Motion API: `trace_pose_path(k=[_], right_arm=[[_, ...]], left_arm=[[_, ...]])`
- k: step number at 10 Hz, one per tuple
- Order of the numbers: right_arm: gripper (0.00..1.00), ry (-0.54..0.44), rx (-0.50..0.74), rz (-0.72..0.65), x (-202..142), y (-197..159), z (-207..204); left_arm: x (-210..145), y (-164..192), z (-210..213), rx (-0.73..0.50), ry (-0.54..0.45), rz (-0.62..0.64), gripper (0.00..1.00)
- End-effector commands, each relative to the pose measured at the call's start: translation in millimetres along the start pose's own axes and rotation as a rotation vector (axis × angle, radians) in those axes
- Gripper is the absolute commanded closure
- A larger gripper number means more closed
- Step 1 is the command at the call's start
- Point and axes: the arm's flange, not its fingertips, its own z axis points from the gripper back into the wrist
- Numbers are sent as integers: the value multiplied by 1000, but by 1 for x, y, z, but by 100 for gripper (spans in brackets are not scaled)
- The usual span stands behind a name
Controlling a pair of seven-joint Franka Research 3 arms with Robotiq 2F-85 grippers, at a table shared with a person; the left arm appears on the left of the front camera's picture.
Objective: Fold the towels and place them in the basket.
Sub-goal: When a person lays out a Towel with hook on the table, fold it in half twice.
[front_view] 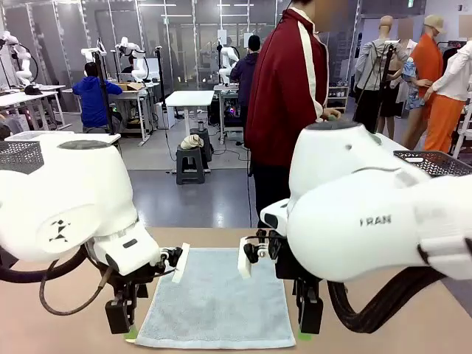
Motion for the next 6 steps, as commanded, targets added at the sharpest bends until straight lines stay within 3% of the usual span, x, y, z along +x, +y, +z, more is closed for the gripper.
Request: trace_pose_path(k=[1, 6], right_arm=[[0, -24, -5, 36, 0, -10, -25], [0, -26, -48, 56, -5, -45, -80]], left_arm=[[-4, 3, -21, 21, -2, -37, 0], [-9, 20, -61, 61, 59, -60, 0]])
